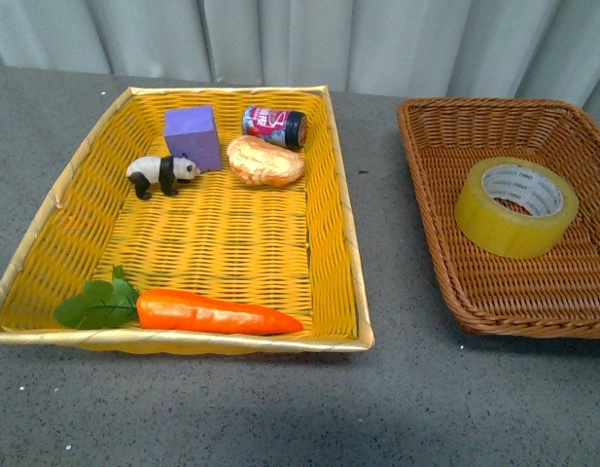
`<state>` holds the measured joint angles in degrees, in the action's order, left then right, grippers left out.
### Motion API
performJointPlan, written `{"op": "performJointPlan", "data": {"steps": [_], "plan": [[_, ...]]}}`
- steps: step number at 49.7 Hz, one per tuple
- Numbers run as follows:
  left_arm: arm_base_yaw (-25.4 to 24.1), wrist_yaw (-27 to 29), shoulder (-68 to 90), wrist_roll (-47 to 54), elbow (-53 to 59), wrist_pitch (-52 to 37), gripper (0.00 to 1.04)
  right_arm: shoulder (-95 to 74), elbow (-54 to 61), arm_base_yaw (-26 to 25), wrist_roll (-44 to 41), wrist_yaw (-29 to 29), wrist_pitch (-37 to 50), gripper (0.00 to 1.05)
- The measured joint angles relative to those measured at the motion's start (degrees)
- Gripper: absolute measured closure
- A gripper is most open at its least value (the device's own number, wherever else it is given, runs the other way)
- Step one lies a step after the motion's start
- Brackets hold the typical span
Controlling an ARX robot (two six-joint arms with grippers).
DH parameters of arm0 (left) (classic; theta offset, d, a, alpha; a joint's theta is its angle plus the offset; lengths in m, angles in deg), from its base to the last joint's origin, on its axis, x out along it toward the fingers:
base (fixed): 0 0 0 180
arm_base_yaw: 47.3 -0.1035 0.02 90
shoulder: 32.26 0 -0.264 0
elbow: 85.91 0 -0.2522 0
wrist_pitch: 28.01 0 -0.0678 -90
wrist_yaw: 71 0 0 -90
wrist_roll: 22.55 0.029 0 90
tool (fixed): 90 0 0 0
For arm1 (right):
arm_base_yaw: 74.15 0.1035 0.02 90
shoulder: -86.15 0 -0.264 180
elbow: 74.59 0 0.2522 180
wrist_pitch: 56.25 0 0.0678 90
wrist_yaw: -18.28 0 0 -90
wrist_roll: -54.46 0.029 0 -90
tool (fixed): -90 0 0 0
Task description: Move tape to another basket
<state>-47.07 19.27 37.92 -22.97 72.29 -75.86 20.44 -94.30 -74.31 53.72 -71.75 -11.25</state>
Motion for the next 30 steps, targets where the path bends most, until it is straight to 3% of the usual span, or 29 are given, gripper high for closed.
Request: {"op": "performJointPlan", "data": {"steps": [30], "plan": [[-0.1, -0.3, -28.3, 0.0, 6.8, 21.3, 1.01, 28.3, 5.5, 0.0, 0.1, 0.0, -22.4, 1.04]]}}
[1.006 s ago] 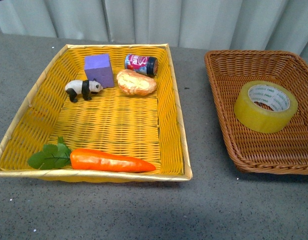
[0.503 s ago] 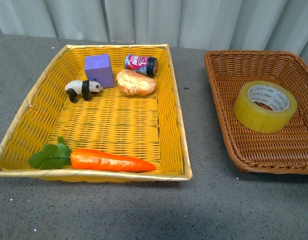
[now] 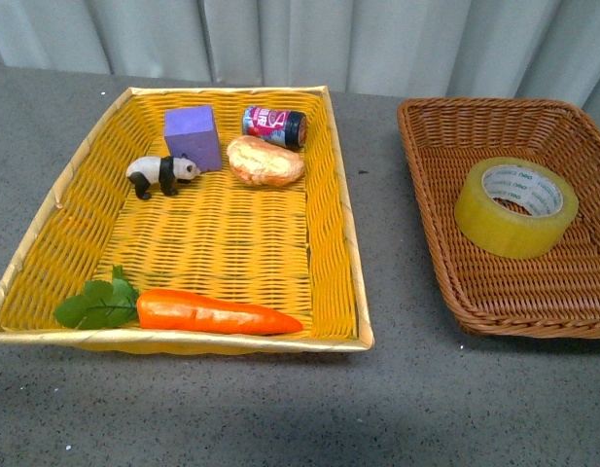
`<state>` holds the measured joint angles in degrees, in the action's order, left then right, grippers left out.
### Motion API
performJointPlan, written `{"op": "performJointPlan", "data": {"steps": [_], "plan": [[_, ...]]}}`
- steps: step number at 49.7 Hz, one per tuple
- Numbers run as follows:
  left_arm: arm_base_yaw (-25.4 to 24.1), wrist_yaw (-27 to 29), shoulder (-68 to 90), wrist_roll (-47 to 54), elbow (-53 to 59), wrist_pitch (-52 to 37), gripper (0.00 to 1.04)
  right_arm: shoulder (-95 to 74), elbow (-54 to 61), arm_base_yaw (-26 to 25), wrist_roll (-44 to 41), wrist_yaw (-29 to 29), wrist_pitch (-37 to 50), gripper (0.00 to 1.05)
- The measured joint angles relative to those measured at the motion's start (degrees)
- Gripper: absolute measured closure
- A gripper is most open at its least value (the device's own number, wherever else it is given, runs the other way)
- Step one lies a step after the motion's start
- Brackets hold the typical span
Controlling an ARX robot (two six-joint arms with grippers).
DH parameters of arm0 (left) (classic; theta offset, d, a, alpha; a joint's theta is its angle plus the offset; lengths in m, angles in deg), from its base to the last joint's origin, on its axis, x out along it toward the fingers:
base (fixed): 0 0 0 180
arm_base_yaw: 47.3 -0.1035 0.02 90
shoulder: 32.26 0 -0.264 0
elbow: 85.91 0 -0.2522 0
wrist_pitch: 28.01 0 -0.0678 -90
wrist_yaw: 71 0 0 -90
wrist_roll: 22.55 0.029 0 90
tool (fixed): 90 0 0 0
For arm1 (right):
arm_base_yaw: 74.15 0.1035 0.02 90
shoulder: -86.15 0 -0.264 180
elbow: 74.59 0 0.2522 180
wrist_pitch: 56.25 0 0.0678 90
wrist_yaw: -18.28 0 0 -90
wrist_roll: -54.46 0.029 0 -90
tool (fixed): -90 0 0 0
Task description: Move tape to another basket
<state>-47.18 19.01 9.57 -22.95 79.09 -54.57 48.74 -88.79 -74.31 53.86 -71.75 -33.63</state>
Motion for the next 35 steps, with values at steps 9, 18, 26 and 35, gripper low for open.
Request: {"op": "performJointPlan", "data": {"steps": [9, 18, 26, 35], "plan": [[0.0, 0.0, -8.8, 0.0, 0.0, 7.8, 1.01, 8.0, 0.2, 0.0, 0.0, 0.0, -7.3, 1.04], [0.0, 0.0, -14.3, 0.0, 0.1, 12.9, 1.01, 12.9, 0.2, 0.0, 0.0, 0.0, -11.9, 1.04], [0.0, 0.0, -20.3, 0.0, 0.1, 18.7, 1.01, 18.4, 0.2, 0.0, 0.0, 0.0, -17.2, 1.04], [0.0, 0.0, -25.3, 0.0, 0.1, 23.6, 1.01, 22.8, 0.2, 0.0, 0.0, 0.0, -21.6, 1.04]]}}
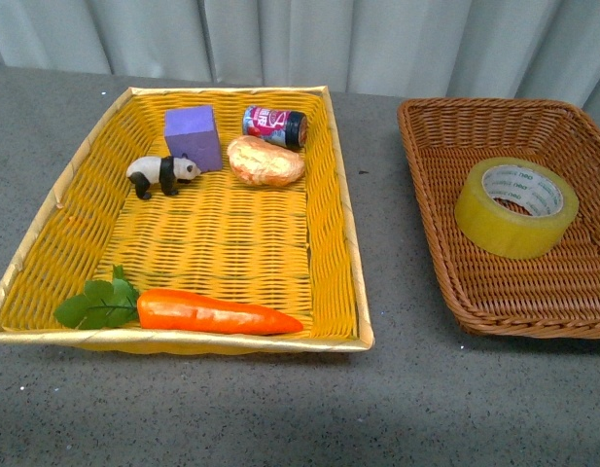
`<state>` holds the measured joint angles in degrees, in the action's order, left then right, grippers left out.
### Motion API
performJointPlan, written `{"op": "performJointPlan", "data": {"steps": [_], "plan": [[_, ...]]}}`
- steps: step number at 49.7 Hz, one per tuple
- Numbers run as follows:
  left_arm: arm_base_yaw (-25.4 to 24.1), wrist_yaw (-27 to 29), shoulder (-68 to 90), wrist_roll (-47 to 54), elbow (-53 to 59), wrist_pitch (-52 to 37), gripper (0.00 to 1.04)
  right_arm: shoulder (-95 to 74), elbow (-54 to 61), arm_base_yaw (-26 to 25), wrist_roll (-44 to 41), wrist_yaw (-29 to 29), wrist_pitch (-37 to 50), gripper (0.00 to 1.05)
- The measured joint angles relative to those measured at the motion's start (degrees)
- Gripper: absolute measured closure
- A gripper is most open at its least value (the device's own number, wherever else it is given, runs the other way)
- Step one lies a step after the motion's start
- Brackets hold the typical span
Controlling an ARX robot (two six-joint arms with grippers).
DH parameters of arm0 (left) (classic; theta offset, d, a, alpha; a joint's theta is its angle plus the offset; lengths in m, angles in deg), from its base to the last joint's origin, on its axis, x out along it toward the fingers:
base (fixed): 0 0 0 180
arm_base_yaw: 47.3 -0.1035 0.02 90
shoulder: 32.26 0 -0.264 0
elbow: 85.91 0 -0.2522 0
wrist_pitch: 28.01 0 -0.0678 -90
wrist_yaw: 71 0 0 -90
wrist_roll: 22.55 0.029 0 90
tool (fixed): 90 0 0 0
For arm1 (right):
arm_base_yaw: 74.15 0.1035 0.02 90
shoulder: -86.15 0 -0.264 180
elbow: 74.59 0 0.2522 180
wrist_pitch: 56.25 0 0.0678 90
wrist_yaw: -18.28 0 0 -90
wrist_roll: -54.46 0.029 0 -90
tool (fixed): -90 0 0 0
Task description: Move tape to another basket
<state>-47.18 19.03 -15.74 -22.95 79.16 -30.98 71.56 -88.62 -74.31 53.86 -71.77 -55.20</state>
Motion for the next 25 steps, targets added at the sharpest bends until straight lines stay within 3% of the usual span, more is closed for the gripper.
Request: {"op": "performJointPlan", "data": {"steps": [18, 23, 25], "plan": [[0.0, 0.0, -5.4, 0.0, 0.0, 5.3, 1.01, 4.7, 0.0, 0.0, 0.0, 0.0, -4.7, 1.04], [0.0, 0.0, -7.5, 0.0, 0.0, 7.6, 1.01, 12.8, 0.0, 0.0, 0.0, 0.0, -14.3, 1.04], [0.0, -0.1, -11.8, 0.0, 0.0, 13.7, 1.01, 14.2, 0.0, 0.0, 0.0, -0.1, -14.4, 1.04]]}}
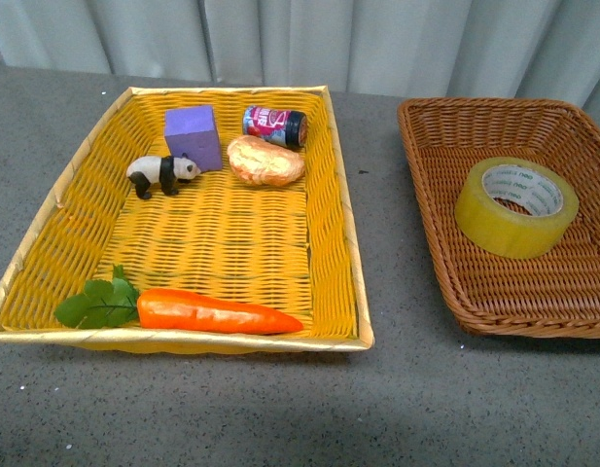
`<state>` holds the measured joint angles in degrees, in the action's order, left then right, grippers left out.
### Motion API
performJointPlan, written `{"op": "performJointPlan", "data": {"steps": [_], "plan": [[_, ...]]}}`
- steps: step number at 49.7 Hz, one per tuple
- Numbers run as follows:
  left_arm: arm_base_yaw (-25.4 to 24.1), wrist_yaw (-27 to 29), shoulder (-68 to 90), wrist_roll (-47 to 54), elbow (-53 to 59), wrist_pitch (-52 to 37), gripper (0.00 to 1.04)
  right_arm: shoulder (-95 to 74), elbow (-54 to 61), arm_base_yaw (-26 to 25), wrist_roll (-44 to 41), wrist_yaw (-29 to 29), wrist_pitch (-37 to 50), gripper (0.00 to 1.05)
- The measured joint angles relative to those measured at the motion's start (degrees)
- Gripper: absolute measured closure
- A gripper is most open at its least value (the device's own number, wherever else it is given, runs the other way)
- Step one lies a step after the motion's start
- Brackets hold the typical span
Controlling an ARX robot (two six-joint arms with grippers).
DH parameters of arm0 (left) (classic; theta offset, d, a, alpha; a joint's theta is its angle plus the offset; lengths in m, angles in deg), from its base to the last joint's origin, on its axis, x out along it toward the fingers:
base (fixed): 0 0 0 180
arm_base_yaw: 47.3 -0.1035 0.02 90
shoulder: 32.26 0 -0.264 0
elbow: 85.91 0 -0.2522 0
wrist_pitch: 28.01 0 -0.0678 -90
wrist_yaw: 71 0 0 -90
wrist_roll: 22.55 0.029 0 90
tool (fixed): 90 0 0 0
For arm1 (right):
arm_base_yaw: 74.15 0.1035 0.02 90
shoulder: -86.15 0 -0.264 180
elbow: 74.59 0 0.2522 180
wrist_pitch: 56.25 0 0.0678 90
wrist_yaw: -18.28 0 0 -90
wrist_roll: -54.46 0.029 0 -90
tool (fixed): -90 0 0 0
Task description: Move tape to another basket
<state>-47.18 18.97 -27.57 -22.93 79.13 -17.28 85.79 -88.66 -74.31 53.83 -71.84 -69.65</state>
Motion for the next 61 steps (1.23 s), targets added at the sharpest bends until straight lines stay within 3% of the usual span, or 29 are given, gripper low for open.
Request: {"op": "performJointPlan", "data": {"steps": [11, 14, 23, 30, 34, 36, 61], "plan": [[0.0, 0.0, -4.3, 0.1, 0.0, 2.9, 0.98, 0.1, 0.0, 0.0, 0.0, 0.0, -0.3, 1.04], [0.0, 0.0, -4.4, 0.1, 0.0, 3.0, 0.83, 0.1, 0.0, 0.0, 0.0, 0.0, -0.3, 0.91], [0.0, 0.0, -4.4, 0.1, 0.0, 3.0, 0.53, 0.1, 0.0, 0.0, 0.0, 0.0, -0.3, 0.61], [0.0, 0.0, -4.4, 0.1, 0.0, 3.0, 0.17, 0.1, 0.0, 0.0, 0.0, 0.0, -0.3, 0.25], [0.0, 0.0, -4.4, 0.1, 0.0, 3.0, 0.05, 0.1, 0.0, 0.0, 0.0, 0.0, -0.3, 0.13], [0.0, 0.0, -4.4, 0.2, 0.0, 3.0, 0.07, 0.1, 0.0, 0.0, 0.1, 0.0, -0.3, 0.07], [0.0, 0.0, -4.4, 0.2, 0.0, 3.0, 0.07, 0.1, 0.0, 0.0, 0.0, 0.0, -0.3, 0.09]]}}
